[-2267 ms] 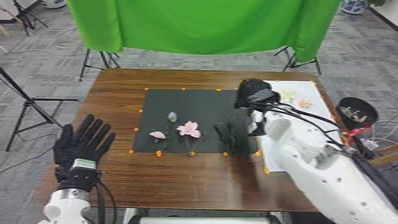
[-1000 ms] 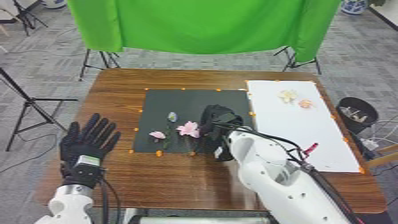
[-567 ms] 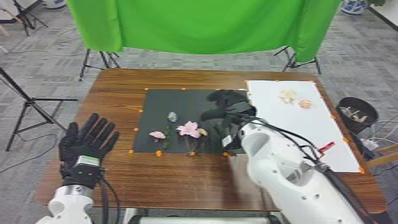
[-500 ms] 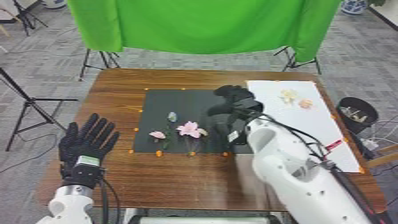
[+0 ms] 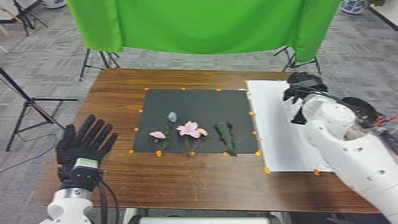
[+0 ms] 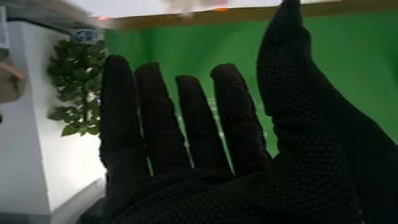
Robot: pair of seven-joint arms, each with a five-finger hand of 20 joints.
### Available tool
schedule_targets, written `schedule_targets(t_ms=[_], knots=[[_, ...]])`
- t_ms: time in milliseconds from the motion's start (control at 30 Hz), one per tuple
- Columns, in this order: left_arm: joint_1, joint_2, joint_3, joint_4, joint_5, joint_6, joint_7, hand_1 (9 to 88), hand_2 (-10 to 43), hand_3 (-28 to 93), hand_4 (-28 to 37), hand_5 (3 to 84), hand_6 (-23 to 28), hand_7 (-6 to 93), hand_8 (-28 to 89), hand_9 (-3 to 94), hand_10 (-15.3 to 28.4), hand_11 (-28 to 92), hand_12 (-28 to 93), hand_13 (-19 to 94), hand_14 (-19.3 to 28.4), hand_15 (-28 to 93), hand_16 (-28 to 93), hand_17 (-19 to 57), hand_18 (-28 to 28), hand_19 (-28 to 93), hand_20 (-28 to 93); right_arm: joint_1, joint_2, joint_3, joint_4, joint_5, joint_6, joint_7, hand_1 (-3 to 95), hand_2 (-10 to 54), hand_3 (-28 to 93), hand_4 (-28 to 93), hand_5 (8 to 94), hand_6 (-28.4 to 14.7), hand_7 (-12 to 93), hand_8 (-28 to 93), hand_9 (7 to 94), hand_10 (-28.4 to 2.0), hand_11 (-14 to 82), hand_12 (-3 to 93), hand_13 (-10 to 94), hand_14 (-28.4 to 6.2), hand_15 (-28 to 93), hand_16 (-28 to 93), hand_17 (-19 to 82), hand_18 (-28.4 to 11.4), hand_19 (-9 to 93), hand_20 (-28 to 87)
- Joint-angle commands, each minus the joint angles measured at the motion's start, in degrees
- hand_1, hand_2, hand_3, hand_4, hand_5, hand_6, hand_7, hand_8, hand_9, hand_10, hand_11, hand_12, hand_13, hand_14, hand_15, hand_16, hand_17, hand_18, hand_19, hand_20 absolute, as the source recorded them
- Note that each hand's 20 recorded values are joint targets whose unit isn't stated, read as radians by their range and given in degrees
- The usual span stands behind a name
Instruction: Arrange flowers
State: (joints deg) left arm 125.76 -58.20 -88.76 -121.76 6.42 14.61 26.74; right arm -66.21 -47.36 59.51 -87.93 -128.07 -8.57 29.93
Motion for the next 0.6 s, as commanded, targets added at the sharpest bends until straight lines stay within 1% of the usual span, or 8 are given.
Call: schedule_targets(t_ms=[33, 167, 267, 300, 367, 433, 500, 600], knots=[[0.73, -0.19, 0.23, -0.36, 0.05, -0.43, -0.12, 25.8, 15.9, 70, -28.3, 39.0, 9.8, 14.0, -8, 32.9, 16.4, 24, 12, 23, 17.2, 40, -7, -6.7, 15.3, 37, 9, 6.36, -1.02, -5.45, 7.83, -1.69, -5.88, -5.02, 45.3, -3.0, 83, -28, 41.3, -0.2, 17, -15, 38.4, -9.0, 7.4, 8.5, 40, -10.0, 12, 16, 20, -16.0, 50, 18], [0.58, -0.49, 0.25, -0.32, 0.44, -0.2, -0.59, 25.9, 16.0, 70, -28.3, 39.4, 9.9, 14.1, -8, 33.0, 16.4, 24, 12, 23, 17.2, 40, -7, -6.8, 15.4, 37, 9, 8.11, -1.48, -7.72, 9.95, -3.89, -6.84, -7.25, 47.6, -0.6, 82, -28, 40.3, 0.7, 18, -15, 37.3, -8.1, 7.8, 7.7, 41, -9.1, 13, 16, 21, -15.7, 51, 19], [0.82, -0.49, 0.42, -0.34, 0.06, -0.1, -0.56, 25.9, 16.0, 70, -28.3, 39.6, 10.0, 14.1, -8, 33.1, 16.4, 24, 12, 23, 17.3, 40, -7, -6.7, 15.4, 37, 9, 8.73, -2.3, -8.39, 10.98, -3.59, -8.72, -6.3, 48.5, 0.1, 81, -28, 44.6, 2.0, 19, -15, 40.6, -7.6, 8.3, 7.6, 43, -8.7, 14, 16, 22, -15.3, 53, 21], [0.55, -0.41, 0.65, -0.22, -0.01, -0.17, -0.61, 25.9, 16.0, 70, -28.3, 39.7, 10.0, 14.1, -8, 33.1, 16.4, 24, 12, 23, 17.3, 41, -7, -6.7, 15.3, 37, 9, 8.33, -1.9, -8.66, 10.85, -3.08, -6.76, -6.33, 48.9, 0.5, 81, -28, 47.9, 2.4, 19, -16, 43.5, -7.6, 8.4, 7.7, 45, -8.8, 15, 17, 22, -15.3, 54, 21], [0.46, -0.35, 0.74, -0.23, 0.11, -0.35, -0.81, 26.0, 16.1, 70, -28.3, 39.8, 10.0, 14.1, -8, 33.2, 16.5, 24, 12, 23, 17.3, 40, -7, -6.7, 15.3, 37, 9, 7.51, -1.23, -9.89, 10.9, -3.27, -0.47, -6.65, 50.6, 1.0, 79, -28, 56.7, 3.3, 20, -15, 55.7, -7.8, 10.2, 10.2, 53, -8.3, 18, 19, 23, -15.4, 58, 24], [0.53, -0.38, 0.64, -0.21, 0.09, -0.22, -0.78, 26.0, 16.1, 70, -28.3, 39.9, 10.1, 14.1, -8, 33.2, 16.5, 24, 12, 23, 17.3, 41, -7, -6.7, 15.3, 37, 9, 6.71, -0.74, -10.51, 10.61, -4.33, 3.9, -7.47, 53.3, -0.3, 74, -28, 63.3, 3.1, 22, -9, 65.3, -8.4, 11.7, 14.5, 57, -7.5, 21, 23, 24, -15.2, 59, 25], [0.72, -0.33, 0.58, -0.51, -0.4, 0.9, -0.53, 26.1, 16.2, 70, -28.3, 39.9, 10.1, 14.2, -8, 33.3, 16.4, 24, 12, 23, 17.3, 41, -7, -6.7, 15.3, 37, 9, 6.57, -0.6, -11.38, 10.58, -4.89, 6.74, -7.99, 56.3, -2.1, 71, -28, 70.5, 3.4, 24, -5, 75.7, -8.0, 9.8, 24.6, 61, -5.7, 21, 31, 25, -14.8, 59, 27], [0.62, -0.41, 0.52, -0.32, -0.18, 0.23, -0.69, 26.1, 16.5, 70, -28.3, 40.3, 10.2, 14.1, -8, 33.6, 16.6, 24, 12, 23, 17.3, 41, -7, -6.6, 15.3, 37, 9, 6.37, 0.03, -12.34, 10.18, -4.44, 10.85, -7.35, 58.4, -3.2, 69, -28, 74.7, 3.5, 23, -4, 83.1, -6.7, 8.8, 33.5, 64, -4.4, 21, 36, 26, -14.5, 58, 28]])
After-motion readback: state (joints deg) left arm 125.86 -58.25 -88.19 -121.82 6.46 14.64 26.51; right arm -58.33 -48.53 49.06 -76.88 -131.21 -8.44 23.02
